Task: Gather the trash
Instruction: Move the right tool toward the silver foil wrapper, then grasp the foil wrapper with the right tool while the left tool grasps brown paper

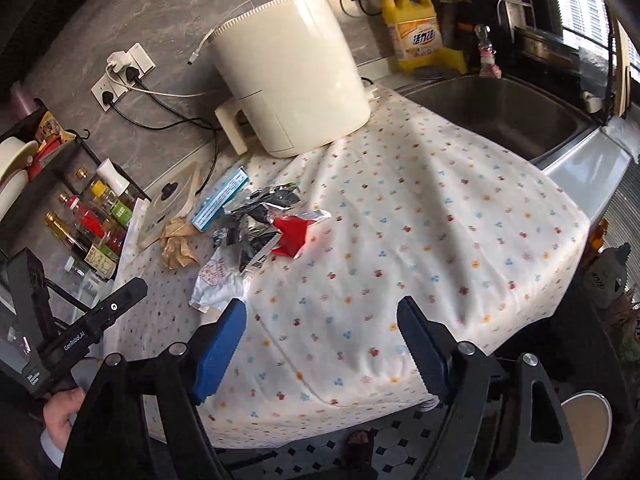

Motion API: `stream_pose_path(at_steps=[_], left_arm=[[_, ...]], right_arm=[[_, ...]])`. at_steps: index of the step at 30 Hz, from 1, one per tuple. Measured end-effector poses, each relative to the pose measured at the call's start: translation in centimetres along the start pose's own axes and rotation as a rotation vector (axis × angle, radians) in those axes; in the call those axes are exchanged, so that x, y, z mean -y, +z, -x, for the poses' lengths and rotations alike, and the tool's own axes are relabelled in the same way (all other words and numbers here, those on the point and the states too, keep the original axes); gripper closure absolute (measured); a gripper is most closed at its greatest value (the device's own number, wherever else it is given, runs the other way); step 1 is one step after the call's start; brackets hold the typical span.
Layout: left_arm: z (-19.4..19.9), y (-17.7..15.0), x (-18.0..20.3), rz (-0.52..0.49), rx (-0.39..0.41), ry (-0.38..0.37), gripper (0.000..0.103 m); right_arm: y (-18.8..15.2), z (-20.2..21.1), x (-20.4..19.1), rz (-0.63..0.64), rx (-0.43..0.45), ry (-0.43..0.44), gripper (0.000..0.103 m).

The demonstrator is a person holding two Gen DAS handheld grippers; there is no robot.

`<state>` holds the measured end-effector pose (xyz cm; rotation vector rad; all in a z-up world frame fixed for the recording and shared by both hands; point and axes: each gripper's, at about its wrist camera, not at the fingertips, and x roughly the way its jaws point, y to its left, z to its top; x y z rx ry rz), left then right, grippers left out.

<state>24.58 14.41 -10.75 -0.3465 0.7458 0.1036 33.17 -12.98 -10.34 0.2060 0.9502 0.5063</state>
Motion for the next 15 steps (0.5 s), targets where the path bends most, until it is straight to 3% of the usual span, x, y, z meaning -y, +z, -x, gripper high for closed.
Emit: stream_pose_path(at_steps=[11,13,15], left_arm=[[-3.5,3.0,-7.0,0.027,-0.048,0.013,0.019],[-4.3,3.4,-7.6,0.037,-0.053,0.007,0.021],[-5.0,3.7,-7.9,0.041,-0.055,0.003,0.021]], right_arm=[[1.9,-10.2,-3.3,-0.156,-0.098,0.068,0.048],[2.3,-11.1,-3.3,-0.177,-0.107,0.078,0.058],[2.6,-12.1,-3.1,-0.199,-0.127,0.085,0.084]])
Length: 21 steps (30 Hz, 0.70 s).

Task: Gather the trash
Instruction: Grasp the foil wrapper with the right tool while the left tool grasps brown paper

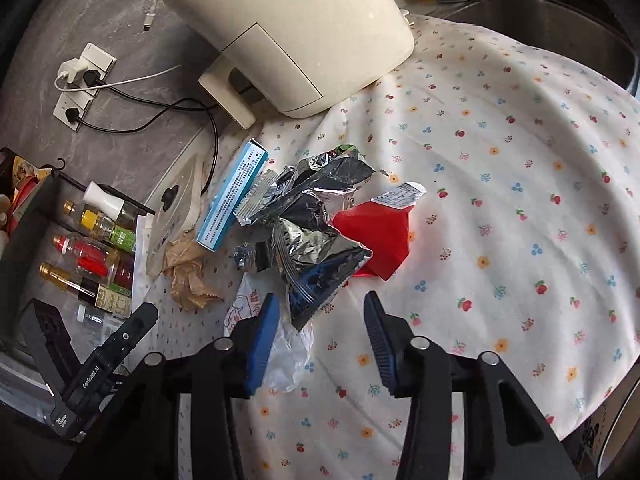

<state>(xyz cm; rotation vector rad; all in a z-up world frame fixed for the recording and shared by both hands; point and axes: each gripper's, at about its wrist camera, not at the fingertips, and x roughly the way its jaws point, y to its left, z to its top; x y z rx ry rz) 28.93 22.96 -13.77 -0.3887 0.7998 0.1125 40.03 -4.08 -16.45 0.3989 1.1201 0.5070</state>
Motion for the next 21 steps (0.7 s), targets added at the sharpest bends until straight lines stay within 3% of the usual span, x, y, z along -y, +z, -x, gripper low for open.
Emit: stream_pose_path(at_steps=[3,16,17,19,21], left_arm=[[-1.0,0.4,-0.2,-0.006,-0.001,0.003,0.021],[-5.2,0.4,2.5,-0.136,-0.052,0.001,0.020],[-5.3,0.3,2.8,-0.139,-0.052,0.008,0.023],[-5.6,0.2,3.0,-0.126,-0.062,0.009,0.042],[-5.5,0.2,3.2,-0.099,-0.071,0.005,0.067]], right_arm=[[0.2,-0.2,0.1,-0.016,-0.009,0.008,0.099],[-1.4,6.1,-0.8,0.098,0.039,-0.035,0.100],[-1.5,6.5,-0.7,0.104,0.042,-0.037,0.100],[-1.9,7.2,-0.4,0.110,0.048,-0.042,0.100],[-2.2,7.7,0.2,0.107,0.048,-0.045,0.100]])
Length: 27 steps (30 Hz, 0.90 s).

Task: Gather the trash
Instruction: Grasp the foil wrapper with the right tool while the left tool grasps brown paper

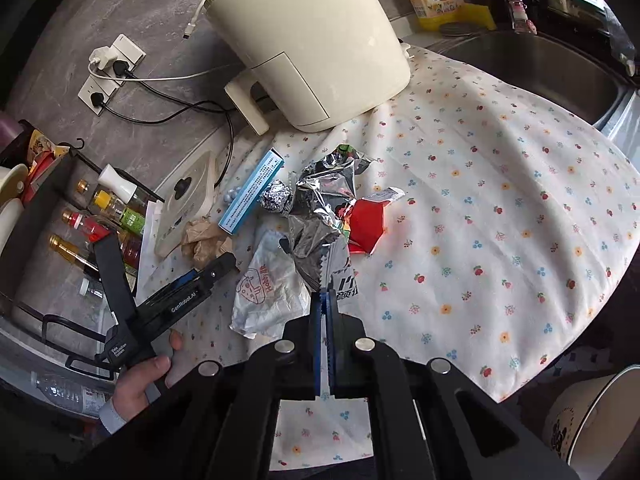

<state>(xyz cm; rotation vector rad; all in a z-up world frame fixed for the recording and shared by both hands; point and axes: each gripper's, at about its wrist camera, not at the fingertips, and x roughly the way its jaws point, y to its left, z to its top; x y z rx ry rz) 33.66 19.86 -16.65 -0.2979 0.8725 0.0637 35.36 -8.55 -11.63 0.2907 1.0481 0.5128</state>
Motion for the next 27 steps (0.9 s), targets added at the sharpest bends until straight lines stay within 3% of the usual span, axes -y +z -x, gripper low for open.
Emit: stream_pose_path(at_steps=[4,9,15,19,21,23,25,27], left_arm=[[2.0,-0.3,0.5,0.034,0.049,-0.041,0.074],[5.1,-0.4,0.8,0.127,0.079,-0.158,0.075],[8.2,-1.0,0.8,0.192,0.134,-0.142,0.075],[9.6,-1.8,-0.6,0.289,0.186,-0.129,0.070],[8.7,-2.3,-1.4,0.323,0.131,-0.061,0.067],[6.9,-2.9,-1.9,0.327,0.027,-0.056,0.064],[5.9,-3.6,-2.0,0.324,-0.027,-0.092,0.052],[5.9,-4.1,-1.7,0.287,-0.030,-0.084,0.036]], right_arm=[[-0.7,0.9,1.2,-0.004,-0.004,-0.005,0.100],[-1.2,2.3,2.2,0.015,-0.009,0.007,0.100],[-1.3,3.9,2.4,0.045,-0.007,0.021,0.100],[-1.3,4.6,2.7,0.048,-0.001,0.024,0.100],[-1.3,4.6,2.7,0.046,-0.003,0.024,0.100],[-1.4,4.4,2.5,0.048,-0.007,0.024,0.100],[-1.5,4.3,2.2,0.053,-0.008,0.023,0.100],[-1.5,4.0,2.1,0.049,-0.008,0.021,0.100]])
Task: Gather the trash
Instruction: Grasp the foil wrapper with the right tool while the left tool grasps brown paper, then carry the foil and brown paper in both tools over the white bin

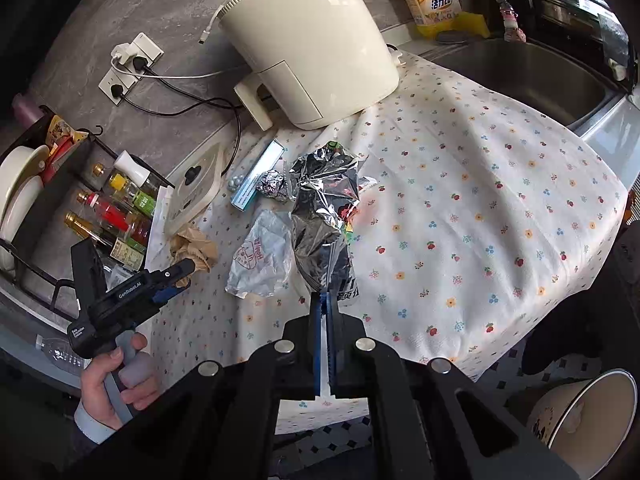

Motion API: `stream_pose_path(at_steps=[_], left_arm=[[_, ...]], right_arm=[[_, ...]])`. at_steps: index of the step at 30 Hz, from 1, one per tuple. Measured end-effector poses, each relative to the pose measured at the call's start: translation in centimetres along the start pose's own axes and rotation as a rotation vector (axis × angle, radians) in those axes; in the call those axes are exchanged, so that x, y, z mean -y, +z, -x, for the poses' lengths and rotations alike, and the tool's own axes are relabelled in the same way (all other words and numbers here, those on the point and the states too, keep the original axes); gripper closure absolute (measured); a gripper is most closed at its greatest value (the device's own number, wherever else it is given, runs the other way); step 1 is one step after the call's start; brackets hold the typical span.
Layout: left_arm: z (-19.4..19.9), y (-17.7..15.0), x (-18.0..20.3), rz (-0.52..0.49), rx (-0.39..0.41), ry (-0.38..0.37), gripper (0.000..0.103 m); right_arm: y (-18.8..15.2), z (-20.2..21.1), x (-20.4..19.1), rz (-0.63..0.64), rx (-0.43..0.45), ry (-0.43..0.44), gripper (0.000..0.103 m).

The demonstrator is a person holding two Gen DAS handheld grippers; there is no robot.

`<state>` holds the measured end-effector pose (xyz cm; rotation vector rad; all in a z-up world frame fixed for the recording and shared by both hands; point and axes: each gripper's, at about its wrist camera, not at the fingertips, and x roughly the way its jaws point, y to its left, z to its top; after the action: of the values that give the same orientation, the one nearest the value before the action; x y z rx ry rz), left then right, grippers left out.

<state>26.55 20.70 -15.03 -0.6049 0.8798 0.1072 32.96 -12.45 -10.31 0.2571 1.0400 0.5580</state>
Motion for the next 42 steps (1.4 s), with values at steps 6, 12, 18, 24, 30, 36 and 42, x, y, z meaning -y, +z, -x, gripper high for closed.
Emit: stream_pose_path(at_steps=[6,12,18,24,30,36,42], left_arm=[[0.3,0.7,0.4,-0.093,0.039,0.039,0.031],[-1.0,0.7,1.6,-0.243,0.022,0.107,0.020],[-1.8,-0.9,3.0,-0.422,0.020,0.236,0.026],[-1.0,-0.5,1.8,-0.417,0.006,0.261,0.082],[1.5,1.5,-1.6,-0.137,0.019,0.013,0.087],[1.7,2.2,-3.4,0.107,-0.039,-0.209,0.087],[1.8,2.0,-1.8,0.125,-0.059,-0.276,0.087]], right_arm=[[-0.3,-1.2,-0.4,-0.018,-0.007,-0.008,0.100],[-0.7,-1.9,-0.7,-0.033,-0.013,-0.015,0.100],[-1.3,-1.7,-0.4,-0.039,-0.017,-0.025,0.099],[-1.7,-1.4,-0.3,-0.038,-0.018,-0.022,0.099],[-1.8,-0.7,-0.2,-0.035,-0.005,-0.015,0.099],[-1.9,-0.3,0.0,-0.045,0.007,-0.014,0.099],[-2.0,0.6,0.1,-0.049,0.028,-0.007,0.099]])
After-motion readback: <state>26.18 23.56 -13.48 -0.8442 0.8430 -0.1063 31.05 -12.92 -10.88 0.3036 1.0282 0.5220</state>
